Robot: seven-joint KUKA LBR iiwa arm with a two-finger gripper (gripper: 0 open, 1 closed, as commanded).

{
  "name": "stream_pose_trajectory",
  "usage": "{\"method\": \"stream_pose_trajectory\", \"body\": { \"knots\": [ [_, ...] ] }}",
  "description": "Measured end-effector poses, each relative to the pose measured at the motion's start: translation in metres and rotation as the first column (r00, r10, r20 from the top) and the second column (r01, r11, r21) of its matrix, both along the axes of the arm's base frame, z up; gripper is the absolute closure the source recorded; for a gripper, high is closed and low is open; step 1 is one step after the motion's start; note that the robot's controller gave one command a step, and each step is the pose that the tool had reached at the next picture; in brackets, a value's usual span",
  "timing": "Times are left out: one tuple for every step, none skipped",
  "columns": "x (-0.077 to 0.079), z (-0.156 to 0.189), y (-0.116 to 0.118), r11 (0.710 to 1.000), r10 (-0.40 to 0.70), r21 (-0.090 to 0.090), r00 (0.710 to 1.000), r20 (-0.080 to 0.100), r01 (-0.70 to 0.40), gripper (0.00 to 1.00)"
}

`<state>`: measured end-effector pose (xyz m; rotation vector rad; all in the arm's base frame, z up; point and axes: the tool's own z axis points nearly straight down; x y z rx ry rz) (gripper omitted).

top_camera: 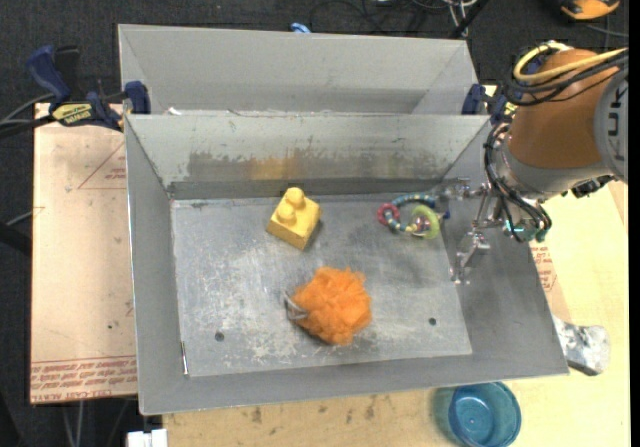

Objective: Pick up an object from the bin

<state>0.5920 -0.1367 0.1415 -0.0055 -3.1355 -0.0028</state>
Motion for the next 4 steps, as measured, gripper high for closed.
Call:
{"method": "stream_pose_trajectory", "body": {
  "knots": [
    [0.002, 0.005, 0.000, 1.000, 0.003, -0.001, 1.000, 0.008, -0.003, 0.00],
    [0.043, -0.032, -0.009, 1.000, 0.012, -0.003, 1.000, 0.016, -0.012, 0.00],
    [0.034, -0.054, 0.006, 0.994, -0.113, -0.002, 0.994, 0.011, 0.113, 1.00],
    [0.034, -0.054, 0.006, 0.994, -0.113, -0.002, 0.994, 0.011, 0.113, 1.00]
  ]
}}
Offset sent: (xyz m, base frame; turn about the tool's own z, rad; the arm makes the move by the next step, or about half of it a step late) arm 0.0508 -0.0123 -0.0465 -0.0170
